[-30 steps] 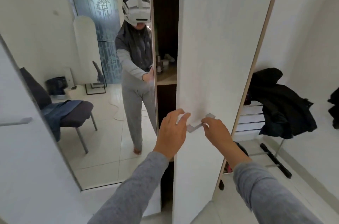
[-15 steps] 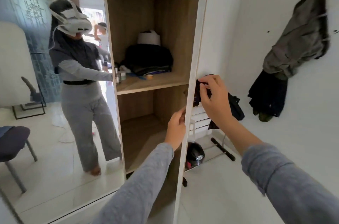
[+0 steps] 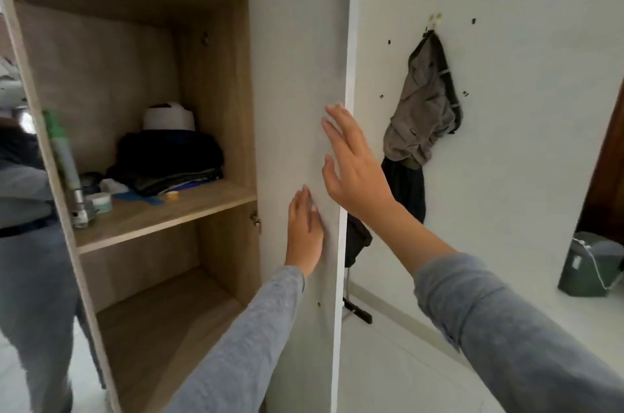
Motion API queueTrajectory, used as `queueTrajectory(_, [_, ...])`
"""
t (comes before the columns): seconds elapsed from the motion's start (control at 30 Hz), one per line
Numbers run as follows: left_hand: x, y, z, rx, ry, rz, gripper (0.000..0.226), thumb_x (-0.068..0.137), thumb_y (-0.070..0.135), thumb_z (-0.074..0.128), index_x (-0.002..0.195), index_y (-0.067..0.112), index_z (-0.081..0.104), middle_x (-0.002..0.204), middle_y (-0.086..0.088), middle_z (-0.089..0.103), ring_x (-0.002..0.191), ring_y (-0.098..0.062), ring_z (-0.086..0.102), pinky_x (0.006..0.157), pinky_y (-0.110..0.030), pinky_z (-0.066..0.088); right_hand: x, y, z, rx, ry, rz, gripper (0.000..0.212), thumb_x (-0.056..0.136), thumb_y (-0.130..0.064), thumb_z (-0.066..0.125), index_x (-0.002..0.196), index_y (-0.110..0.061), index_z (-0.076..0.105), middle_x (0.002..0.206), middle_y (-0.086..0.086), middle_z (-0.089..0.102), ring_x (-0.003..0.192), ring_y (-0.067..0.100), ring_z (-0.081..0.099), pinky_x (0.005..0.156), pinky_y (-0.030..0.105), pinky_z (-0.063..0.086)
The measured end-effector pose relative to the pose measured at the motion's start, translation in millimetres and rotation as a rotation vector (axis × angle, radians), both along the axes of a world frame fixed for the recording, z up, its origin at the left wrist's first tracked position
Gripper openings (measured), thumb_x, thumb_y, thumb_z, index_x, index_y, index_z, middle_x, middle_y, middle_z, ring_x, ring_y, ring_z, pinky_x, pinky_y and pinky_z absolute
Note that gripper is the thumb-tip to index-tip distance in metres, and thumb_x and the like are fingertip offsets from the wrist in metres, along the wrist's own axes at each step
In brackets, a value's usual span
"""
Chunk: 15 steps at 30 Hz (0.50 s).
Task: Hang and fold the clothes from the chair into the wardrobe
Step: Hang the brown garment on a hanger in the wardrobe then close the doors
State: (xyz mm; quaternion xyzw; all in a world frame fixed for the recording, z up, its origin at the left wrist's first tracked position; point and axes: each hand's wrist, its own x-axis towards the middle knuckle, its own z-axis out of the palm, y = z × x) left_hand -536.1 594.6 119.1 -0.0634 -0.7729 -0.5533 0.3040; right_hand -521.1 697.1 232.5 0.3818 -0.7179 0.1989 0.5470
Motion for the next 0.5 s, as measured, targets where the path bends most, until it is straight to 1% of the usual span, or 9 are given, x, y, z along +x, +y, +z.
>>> queueTrajectory(0.07, [-21.0,11.1,4.0,-0.031,0.026,-0.003,0.051,0.101,0.036,0.026,0.150,0.029,0.011,0.156,0.009,0.011,0.143,-0.013,0.017,0.117,-0.035,0.019,-13.9,9.4,-1.9,0.046,-0.013,-0.109,0.047,0.082,0.003,0.048,0.128,0.013,0.046,0.144,0.024,0.037,0.139,0.031,0.026,0.116,0.037,0.024])
queueTrajectory(0.13, [-40.6,21.6,7.5,-0.092,0.047,0.015,0.053,0.101,0.039,0.026,0.150,0.030,0.007,0.157,0.012,0.006,0.144,-0.012,0.012,0.117,-0.034,0.017,-30.0,20.5,-6.3,0.060,-0.040,-0.198,0.048,0.082,-0.001,0.045,0.129,0.012,0.046,0.147,0.023,0.035,0.140,0.032,0.024,0.116,0.040,0.020])
queueTrajectory(0.2, [-57.4,31.5,10.5,-0.171,0.068,0.039,0.056,0.101,0.041,0.025,0.150,0.029,0.002,0.158,0.012,0.001,0.145,-0.010,0.005,0.115,-0.030,0.011,-45.8,32.0,-10.1,0.062,-0.056,-0.279,0.051,0.082,-0.006,0.040,0.129,0.010,0.046,0.148,0.021,0.034,0.141,0.032,0.024,0.117,0.041,0.018])
queueTrajectory(0.3, [-81.1,45.5,13.5,-0.303,0.095,0.070,0.060,0.100,0.044,0.024,0.150,0.027,-0.005,0.158,0.010,-0.008,0.145,-0.007,-0.004,0.114,-0.025,0.004,-72.0,48.4,-13.5,0.065,-0.069,-0.397,0.053,0.081,-0.010,0.038,0.129,0.008,0.047,0.148,0.021,0.034,0.141,0.032,0.025,0.117,0.043,0.018])
queueTrajectory(0.37, [-95.9,52.1,16.4,-0.368,0.102,0.093,0.061,0.100,0.044,0.026,0.149,0.027,-0.007,0.158,0.009,-0.011,0.144,-0.007,-0.007,0.111,-0.022,0.000,-86.4,57.5,-15.6,0.065,-0.088,-0.463,0.053,0.081,-0.011,0.040,0.131,0.007,0.046,0.148,0.020,0.034,0.141,0.031,0.026,0.116,0.043,0.018])
queueTrajectory(0.47, [-120.6,58.6,20.7,-0.441,0.101,0.121,0.063,0.100,0.043,0.028,0.150,0.026,-0.006,0.158,0.007,-0.013,0.145,-0.010,-0.008,0.110,-0.023,0.002,-107.3,69.2,-20.6,0.082,-0.145,-0.508,0.056,0.079,-0.007,0.051,0.132,0.007,0.045,0.148,0.020,0.034,0.141,0.032,0.027,0.116,0.043,0.019])
queueTrajectory(0.5, [-127.5,59.0,22.1,-0.463,0.103,0.128,0.063,0.100,0.043,0.029,0.150,0.026,-0.006,0.158,0.006,-0.013,0.145,-0.011,-0.008,0.111,-0.024,0.003,-113.1,72.7,-23.0,0.099,-0.161,-0.518,0.056,0.078,-0.008,0.051,0.132,0.007,0.045,0.148,0.021,0.034,0.140,0.033,0.028,0.115,0.043,0.021])
